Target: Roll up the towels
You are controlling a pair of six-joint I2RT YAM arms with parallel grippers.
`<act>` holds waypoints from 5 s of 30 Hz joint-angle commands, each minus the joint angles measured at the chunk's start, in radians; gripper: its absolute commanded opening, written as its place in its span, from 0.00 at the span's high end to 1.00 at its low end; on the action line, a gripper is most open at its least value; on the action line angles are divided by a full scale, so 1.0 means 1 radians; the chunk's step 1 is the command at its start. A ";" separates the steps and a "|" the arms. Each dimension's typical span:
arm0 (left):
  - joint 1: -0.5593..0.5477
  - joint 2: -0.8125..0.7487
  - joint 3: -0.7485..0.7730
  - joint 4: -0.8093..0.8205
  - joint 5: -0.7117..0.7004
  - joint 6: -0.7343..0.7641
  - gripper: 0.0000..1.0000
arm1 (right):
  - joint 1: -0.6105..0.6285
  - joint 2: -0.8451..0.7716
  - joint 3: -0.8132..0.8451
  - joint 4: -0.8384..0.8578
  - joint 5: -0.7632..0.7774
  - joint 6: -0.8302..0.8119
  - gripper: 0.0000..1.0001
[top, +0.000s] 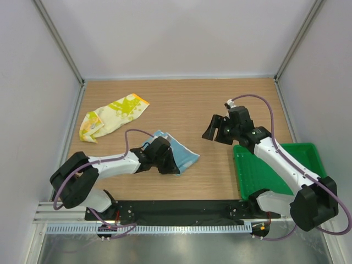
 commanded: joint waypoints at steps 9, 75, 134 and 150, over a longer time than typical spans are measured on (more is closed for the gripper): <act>0.054 -0.138 0.024 -0.008 0.072 -0.096 1.00 | 0.012 -0.047 -0.069 0.179 -0.259 -0.012 0.32; 0.187 0.028 0.081 -0.298 0.025 0.090 0.81 | 0.217 0.542 -0.157 0.705 -0.258 0.081 0.59; -0.258 0.210 0.174 -0.232 -0.462 0.496 0.56 | 0.224 0.499 -0.073 0.547 -0.258 0.041 0.60; -0.249 0.189 0.208 -0.224 -0.373 0.469 0.95 | 0.118 0.505 -0.056 0.481 -0.253 -0.014 0.60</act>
